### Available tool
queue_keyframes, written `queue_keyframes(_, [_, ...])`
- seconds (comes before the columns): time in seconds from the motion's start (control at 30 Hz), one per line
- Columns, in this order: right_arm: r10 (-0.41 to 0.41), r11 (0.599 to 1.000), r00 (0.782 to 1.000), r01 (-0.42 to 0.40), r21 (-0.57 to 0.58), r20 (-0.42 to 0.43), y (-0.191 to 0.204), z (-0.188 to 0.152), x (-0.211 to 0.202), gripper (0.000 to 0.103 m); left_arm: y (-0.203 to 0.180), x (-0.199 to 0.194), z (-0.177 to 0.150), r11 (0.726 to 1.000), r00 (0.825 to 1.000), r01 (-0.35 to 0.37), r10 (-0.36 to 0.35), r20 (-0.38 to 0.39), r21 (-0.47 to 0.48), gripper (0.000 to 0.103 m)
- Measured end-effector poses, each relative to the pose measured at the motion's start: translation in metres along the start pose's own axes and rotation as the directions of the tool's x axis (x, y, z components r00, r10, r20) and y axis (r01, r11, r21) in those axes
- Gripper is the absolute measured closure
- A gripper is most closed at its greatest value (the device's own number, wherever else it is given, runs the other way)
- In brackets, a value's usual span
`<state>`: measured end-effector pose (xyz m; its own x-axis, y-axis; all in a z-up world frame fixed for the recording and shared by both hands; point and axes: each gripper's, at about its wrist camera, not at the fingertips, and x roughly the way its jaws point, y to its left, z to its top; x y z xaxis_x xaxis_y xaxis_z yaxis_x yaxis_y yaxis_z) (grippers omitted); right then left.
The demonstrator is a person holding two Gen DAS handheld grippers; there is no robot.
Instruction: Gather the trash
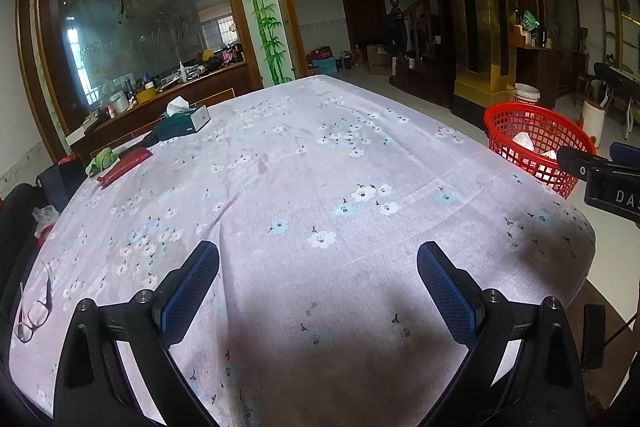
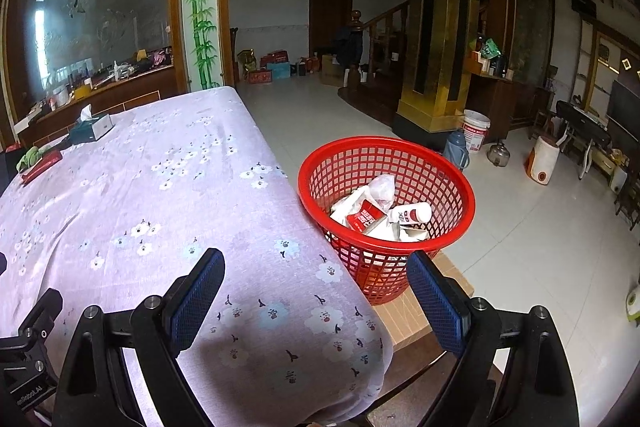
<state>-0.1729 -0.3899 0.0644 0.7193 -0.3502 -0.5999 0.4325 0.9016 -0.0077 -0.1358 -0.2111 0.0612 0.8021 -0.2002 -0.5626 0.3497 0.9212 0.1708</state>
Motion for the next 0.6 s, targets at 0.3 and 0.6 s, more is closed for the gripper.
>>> queue_keyframes(0.3, [0.001, 1.0, 1.0, -0.001, -0.002, -0.002, 0.0014, -0.0005, 0.001, 0.009, 0.0001, 0.0, -0.0005, 1.0, 1.0, 0.0, 0.0, 0.0, 0.0, 0.004])
queue_keyframes(0.6, [0.003, 1.0, 1.0, -0.003, -0.008, -0.005, 0.0043, -0.0021, 0.004, 0.009, -0.0004, 0.0002, -0.0012, 1.0, 1.0, -0.001, 0.001, -0.002, 0.002, 0.004])
